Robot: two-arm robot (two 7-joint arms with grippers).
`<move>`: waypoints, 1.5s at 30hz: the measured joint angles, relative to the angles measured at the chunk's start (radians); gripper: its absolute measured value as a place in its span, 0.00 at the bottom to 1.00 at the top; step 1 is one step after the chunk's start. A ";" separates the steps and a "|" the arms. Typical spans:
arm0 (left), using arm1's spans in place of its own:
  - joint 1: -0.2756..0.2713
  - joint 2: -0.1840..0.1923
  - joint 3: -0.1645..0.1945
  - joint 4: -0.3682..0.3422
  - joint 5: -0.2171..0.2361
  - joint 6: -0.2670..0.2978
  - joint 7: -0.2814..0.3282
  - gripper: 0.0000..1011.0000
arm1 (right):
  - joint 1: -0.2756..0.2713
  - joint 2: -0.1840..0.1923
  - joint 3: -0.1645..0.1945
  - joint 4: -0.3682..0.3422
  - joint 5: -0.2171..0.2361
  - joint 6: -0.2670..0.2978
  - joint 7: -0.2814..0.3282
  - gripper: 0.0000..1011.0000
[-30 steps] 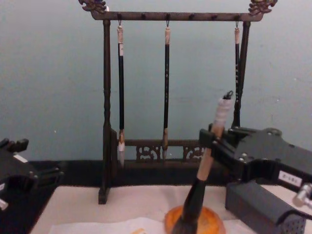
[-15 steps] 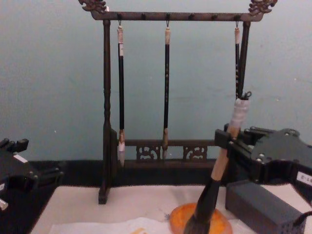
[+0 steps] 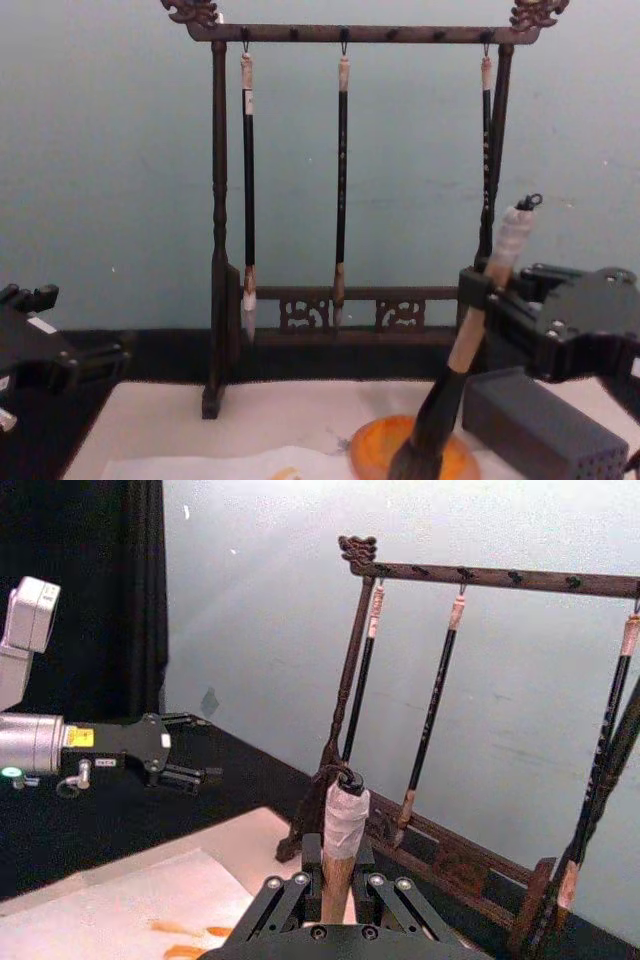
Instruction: Pick up the brush from the inkstone, write on the paper, then place the brush back to its original position.
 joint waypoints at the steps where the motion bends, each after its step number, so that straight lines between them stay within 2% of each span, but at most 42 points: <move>1: 0.000 0.000 0.000 0.000 0.000 0.000 0.000 0.99 | -0.003 0.001 0.003 -0.003 -0.001 0.001 -0.001 0.17; 21: 0.000 0.000 0.000 0.000 0.000 0.000 0.000 0.99 | -0.021 0.001 0.022 -0.017 -0.003 0.004 -0.002 0.17; 37: 0.000 0.000 0.000 0.000 0.000 0.000 0.000 0.99 | 0.013 -0.011 0.004 -0.031 0.016 0.001 0.022 0.17; 40: 0.000 0.000 0.000 0.000 0.000 0.000 0.000 0.99 | 0.021 -0.014 0.001 -0.031 0.022 0.001 0.025 0.17; 45: 0.000 0.000 0.000 0.000 0.000 0.000 0.000 0.99 | 0.055 -0.029 -0.002 -0.007 0.067 0.026 0.040 0.17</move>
